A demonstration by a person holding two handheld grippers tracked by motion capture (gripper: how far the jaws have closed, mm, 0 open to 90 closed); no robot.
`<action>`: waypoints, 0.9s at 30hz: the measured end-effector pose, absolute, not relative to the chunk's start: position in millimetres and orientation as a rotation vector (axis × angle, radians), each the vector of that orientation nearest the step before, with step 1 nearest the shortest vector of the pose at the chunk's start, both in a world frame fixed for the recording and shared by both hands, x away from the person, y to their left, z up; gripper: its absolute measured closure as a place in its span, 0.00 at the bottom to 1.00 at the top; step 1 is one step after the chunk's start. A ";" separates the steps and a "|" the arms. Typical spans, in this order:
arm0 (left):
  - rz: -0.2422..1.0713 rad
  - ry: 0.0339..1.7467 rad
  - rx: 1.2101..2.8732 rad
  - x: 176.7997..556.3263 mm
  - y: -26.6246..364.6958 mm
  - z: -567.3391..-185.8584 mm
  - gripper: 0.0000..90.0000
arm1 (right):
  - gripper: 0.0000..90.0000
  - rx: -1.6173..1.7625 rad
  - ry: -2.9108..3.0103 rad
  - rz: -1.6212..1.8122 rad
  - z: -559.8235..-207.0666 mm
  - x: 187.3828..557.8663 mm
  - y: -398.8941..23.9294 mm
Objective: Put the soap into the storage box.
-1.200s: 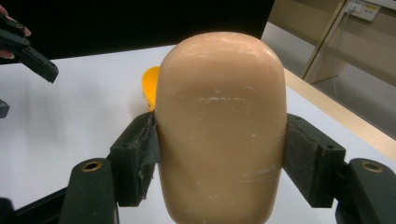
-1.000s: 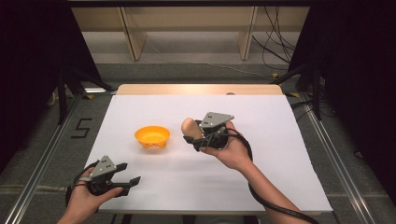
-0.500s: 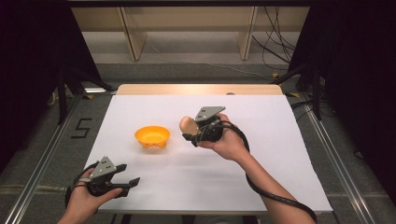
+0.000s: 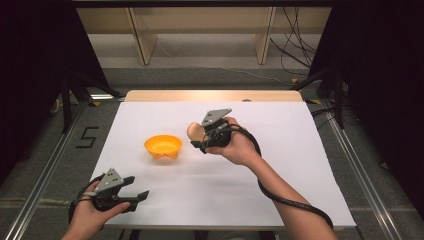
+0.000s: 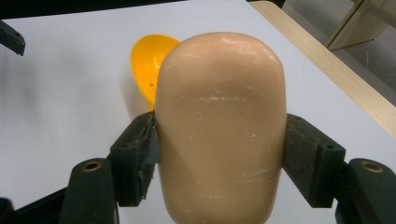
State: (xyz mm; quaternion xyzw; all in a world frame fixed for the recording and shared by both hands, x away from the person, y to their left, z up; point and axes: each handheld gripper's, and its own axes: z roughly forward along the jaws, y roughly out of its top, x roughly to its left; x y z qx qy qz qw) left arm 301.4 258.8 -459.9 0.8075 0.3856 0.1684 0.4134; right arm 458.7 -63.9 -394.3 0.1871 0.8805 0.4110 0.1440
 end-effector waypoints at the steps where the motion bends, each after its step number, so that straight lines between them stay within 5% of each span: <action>1: 0.422 0.970 2.030 301.4 258.9 -459.9 0.29 | 0.37 0.513 2.542 1.184 -394.4 460.5 -62.8; 27: 0.410 0.987 2.003 300.8 257.8 -460.1 0.29 | 0.37 0.489 2.600 1.156 -395.6 474.2 -35.9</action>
